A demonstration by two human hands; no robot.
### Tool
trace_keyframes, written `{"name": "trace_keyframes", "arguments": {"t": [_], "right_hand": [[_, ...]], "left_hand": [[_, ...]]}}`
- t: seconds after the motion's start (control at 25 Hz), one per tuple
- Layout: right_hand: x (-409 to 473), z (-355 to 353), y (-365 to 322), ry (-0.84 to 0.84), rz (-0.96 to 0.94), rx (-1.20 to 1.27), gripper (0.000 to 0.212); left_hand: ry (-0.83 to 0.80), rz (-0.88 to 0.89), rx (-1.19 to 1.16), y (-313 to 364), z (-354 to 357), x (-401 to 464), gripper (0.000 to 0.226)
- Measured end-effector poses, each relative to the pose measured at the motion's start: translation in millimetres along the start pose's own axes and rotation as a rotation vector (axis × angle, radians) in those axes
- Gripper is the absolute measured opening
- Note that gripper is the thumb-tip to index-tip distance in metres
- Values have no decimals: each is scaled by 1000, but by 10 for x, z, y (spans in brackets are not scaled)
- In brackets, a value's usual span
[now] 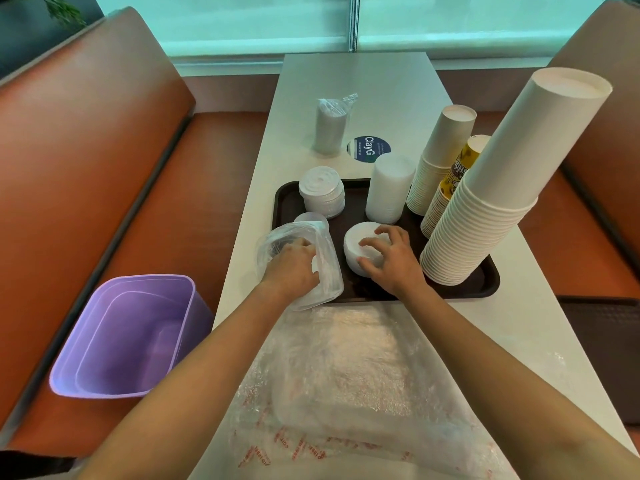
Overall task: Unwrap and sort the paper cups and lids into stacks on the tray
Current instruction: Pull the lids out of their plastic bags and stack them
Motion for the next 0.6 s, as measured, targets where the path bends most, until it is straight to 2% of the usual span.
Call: {"name": "trace_keyframes", "arguments": {"t": [0.08, 0.16, 0.28, 0.36, 0.48, 0.6], "right_hand": [[44, -7, -32, -1, -18, -73, 39], [125, -31, -83, -38, -18, -136, 56], [261, -23, -145, -241, 40, -265, 90], [354, 3, -167, -385, 71, -390, 100], [452, 49, -177, -478, 89, -513, 96], [436, 98, -135, -438, 117, -462, 85]], "left_hand": [[8, -12, 10, 15, -7, -25, 52], [-7, -12, 12, 19, 9, -25, 53], [-28, -10, -20, 31, 13, -17, 53], [-38, -24, -22, 35, -7, -7, 53], [-45, -38, -5, 35, -19, -4, 55], [-50, -25, 15, 22, 0, 12, 55]]}}
Point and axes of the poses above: each hand's wrist, its own x-axis towards the middle knuckle, its own z-axis out of the palm, y = z × x, the point moved 3 cm from there along x, towards the middle knuckle, and after that the axes turned 14 degrees about x, right-handed, at the moved point
